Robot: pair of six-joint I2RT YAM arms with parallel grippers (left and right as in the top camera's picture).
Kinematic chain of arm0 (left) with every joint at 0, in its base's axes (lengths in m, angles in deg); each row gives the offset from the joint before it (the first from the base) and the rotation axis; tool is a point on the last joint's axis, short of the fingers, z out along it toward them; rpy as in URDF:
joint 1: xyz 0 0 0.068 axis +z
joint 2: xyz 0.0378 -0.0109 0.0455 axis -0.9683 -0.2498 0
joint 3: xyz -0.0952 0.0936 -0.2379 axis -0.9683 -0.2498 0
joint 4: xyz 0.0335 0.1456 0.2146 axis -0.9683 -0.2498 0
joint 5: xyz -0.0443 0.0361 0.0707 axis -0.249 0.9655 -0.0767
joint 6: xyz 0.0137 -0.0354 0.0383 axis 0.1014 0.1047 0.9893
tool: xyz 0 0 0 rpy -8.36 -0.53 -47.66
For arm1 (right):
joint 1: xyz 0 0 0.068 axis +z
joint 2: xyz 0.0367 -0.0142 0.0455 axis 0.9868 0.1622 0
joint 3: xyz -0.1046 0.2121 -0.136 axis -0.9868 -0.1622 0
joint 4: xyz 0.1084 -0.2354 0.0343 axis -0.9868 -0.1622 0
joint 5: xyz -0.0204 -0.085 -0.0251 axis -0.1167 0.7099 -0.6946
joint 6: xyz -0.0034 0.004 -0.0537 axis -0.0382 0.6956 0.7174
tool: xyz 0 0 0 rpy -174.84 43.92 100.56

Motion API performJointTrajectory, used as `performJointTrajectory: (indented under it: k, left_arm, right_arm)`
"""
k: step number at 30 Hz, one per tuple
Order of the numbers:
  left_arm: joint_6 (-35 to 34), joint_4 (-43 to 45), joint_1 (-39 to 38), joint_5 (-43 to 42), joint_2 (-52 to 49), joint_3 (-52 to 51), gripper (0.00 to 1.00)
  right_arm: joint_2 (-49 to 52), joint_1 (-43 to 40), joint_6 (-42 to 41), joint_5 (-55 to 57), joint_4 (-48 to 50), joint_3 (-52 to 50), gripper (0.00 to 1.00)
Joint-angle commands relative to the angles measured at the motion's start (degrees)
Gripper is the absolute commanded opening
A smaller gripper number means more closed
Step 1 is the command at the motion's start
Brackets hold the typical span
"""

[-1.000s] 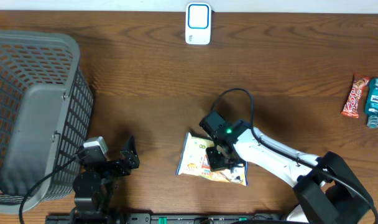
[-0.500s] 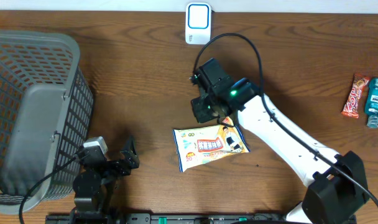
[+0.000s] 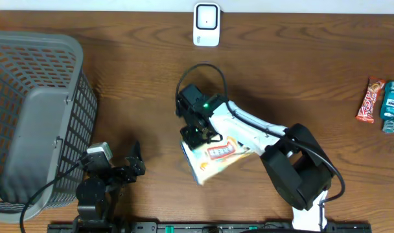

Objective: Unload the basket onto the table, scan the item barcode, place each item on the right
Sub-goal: 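Lower the right gripper and grasp the yellow snack bag, then lift and rotate the yellow bag with the right gripper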

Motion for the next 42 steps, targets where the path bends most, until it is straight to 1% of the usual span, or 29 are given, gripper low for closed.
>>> performJointTrajectory:
  k: [1, 3, 4, 7, 9, 11, 12, 13, 14, 15, 16, 17, 18, 20, 22, 25, 28, 34, 35, 36, 37, 38, 39, 41, 42]
  left_arm:
    - [-0.5, 0.0, 0.2, -0.6, 0.2, -0.3, 0.98]
    - [-0.6, 0.0, 0.2, -0.6, 0.2, -0.3, 0.98]
    - [-0.6, 0.0, 0.2, -0.6, 0.2, -0.3, 0.98]
    - [-0.6, 0.0, 0.2, -0.6, 0.2, -0.3, 0.98]
    - [-0.6, 0.0, 0.2, -0.6, 0.2, -0.3, 0.98]
    - [-0.6, 0.0, 0.2, -0.6, 0.2, -0.3, 0.98]
    - [-0.5, 0.0, 0.2, -0.6, 0.2, -0.3, 0.98]
    - [-0.6, 0.0, 0.2, -0.6, 0.2, -0.3, 0.98]
    - [-0.6, 0.0, 0.2, -0.6, 0.2, -0.3, 0.98]
    - [-0.6, 0.0, 0.2, -0.6, 0.2, -0.3, 0.98]
    - [-0.6, 0.0, 0.2, -0.6, 0.2, -0.3, 0.98]
    - [-0.6, 0.0, 0.2, -0.6, 0.2, -0.3, 0.98]
    - [-0.6, 0.0, 0.2, -0.6, 0.2, -0.3, 0.98]
    - [-0.6, 0.0, 0.2, -0.6, 0.2, -0.3, 0.98]
    - [-0.5, 0.0, 0.2, -0.6, 0.2, -0.3, 0.98]
    - [-0.5, 0.0, 0.2, -0.6, 0.2, -0.3, 0.98]
    - [-0.5, 0.0, 0.2, -0.6, 0.2, -0.3, 0.98]
    - [-0.6, 0.0, 0.2, -0.6, 0.2, -0.3, 0.98]
    - [-0.6, 0.0, 0.2, -0.6, 0.2, -0.3, 0.98]
    - [-0.6, 0.0, 0.2, -0.6, 0.2, -0.3, 0.98]
    - [-0.6, 0.0, 0.2, -0.6, 0.2, -0.3, 0.98]
    - [-0.6, 0.0, 0.2, -0.6, 0.2, -0.3, 0.98]
    - [-0.6, 0.0, 0.2, -0.6, 0.2, -0.3, 0.98]
    - [-0.6, 0.0, 0.2, -0.6, 0.2, -0.3, 0.98]
    - [-0.6, 0.0, 0.2, -0.6, 0.2, -0.3, 0.98]
  right_arm:
    - [-2.3, 1.2, 5.9, -4.6, -5.9, 0.0, 0.01]
    - [-3.8, 1.2, 8.2, -3.7, -11.1, 0.0, 0.01]
    - [-4.7, 1.2, 8.2, -1.4, -13.6, 0.0, 0.01]
    - [-7.9, 0.9, 4.9, 9.1, -18.9, 0.0, 0.01]
    - [-10.7, 0.8, 3.2, 13.1, -19.6, 0.0, 0.01]
    - [-13.5, 0.9, 1.1, 13.4, -19.6, 0.3, 0.01]
    - [-15.2, 0.9, -0.7, 13.5, -19.4, 0.4, 0.05]
    - [-16.9, 0.9, -2.7, 14.0, -19.0, 0.4, 0.22]
    - [-18.2, 0.9, -5.4, 15.2, -18.6, 0.4, 0.54]
    - [-19.1, 1.0, -10.0, 17.8, -18.4, 0.3, 0.70]
    - [-19.3, 1.1, -15.1, 21.1, -18.4, 0.3, 0.78]
    - [-19.2, 1.2, -19.1, 24.0, -18.6, 0.2, 0.91]
    - [-18.7, 1.3, -22.9, 26.3, -18.6, -0.2, 0.99]
    - [-17.1, 1.3, -29.6, 28.2, -18.0, -1.4, 0.99]
    - [-14.4, 1.3, -32.3, 27.6, -16.0, -2.2, 0.99]
    - [-9.6, 1.3, -32.3, 25.8, -13.0, -2.2, 0.99]
    - [-4.9, 1.7, -32.3, 24.8, -12.6, -2.2, 0.99]
    - [3.9, 2.1, -32.2, 23.4, -19.2, -2.2, 0.99]
    - [5.1, 2.1, -31.3, 23.1, -19.8, -2.2, 0.99]
    - [6.5, 2.1, -29.2, 21.6, -20.2, -2.2, 0.95]
    - [7.7, 2.1, -27.5, 19.7, -20.3, -2.2, 0.87]
    - [9.0, 2.1, -25.9, 17.3, -20.1, -2.2, 0.66]
    - [9.9, 2.1, -24.7, 15.1, -19.7, -2.2, 0.50]
    - [10.8, 2.1, -22.1, 12.0, -18.0, -2.2, 0.10]
    - [10.8, 1.9, -20.8, 11.3, -16.9, -2.1, 0.01]
